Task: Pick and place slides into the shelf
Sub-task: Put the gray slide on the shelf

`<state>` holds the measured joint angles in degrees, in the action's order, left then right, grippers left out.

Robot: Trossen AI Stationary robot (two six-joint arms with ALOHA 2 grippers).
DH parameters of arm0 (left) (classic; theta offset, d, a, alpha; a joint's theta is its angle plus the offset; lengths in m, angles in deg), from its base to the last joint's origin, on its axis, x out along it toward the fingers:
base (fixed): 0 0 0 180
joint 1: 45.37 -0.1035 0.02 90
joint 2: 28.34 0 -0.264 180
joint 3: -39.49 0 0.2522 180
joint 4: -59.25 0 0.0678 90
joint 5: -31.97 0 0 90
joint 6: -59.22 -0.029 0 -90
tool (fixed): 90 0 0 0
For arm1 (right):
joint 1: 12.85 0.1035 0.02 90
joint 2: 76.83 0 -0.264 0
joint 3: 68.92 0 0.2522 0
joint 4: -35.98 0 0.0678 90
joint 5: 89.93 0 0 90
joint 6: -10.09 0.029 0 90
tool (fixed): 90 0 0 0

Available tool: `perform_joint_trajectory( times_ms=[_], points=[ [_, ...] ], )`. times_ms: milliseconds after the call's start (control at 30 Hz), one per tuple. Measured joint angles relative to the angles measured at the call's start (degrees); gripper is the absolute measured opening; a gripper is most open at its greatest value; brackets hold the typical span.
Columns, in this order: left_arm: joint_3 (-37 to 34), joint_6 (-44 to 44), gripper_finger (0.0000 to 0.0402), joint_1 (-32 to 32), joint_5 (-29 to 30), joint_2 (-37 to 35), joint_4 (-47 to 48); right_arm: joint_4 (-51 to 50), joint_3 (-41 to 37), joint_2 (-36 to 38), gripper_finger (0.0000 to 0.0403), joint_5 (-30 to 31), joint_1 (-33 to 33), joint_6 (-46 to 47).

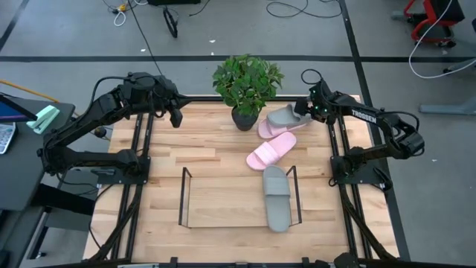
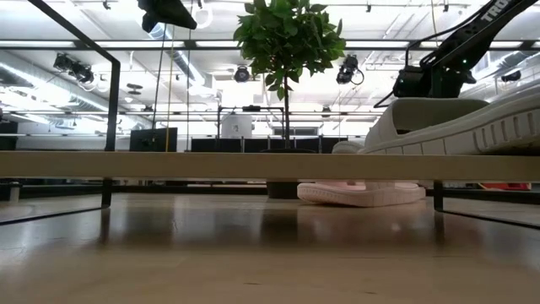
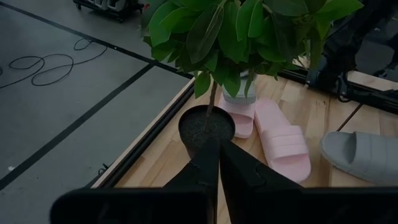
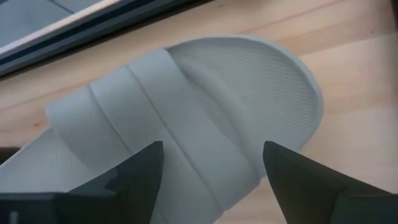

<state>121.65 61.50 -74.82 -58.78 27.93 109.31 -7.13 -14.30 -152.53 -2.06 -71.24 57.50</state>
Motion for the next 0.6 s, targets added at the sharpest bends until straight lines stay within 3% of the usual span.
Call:
perform_joint_trajectory(
  times_ms=[267, 600],
  points=[
    [0.0, 0.0, 0.0031, 0.0, 0.0, 0.0, 0.0, 0.7, 0.0, 0.0, 0.0265, -3.7, -1.0, -1.1],
    [0.0, -0.1, 0.0018, 0.0, 0.0, 0.0, 0.0, 0.6, -0.1, 0.0, 0.0153, -4.0, -0.9, -3.6]
  ],
)
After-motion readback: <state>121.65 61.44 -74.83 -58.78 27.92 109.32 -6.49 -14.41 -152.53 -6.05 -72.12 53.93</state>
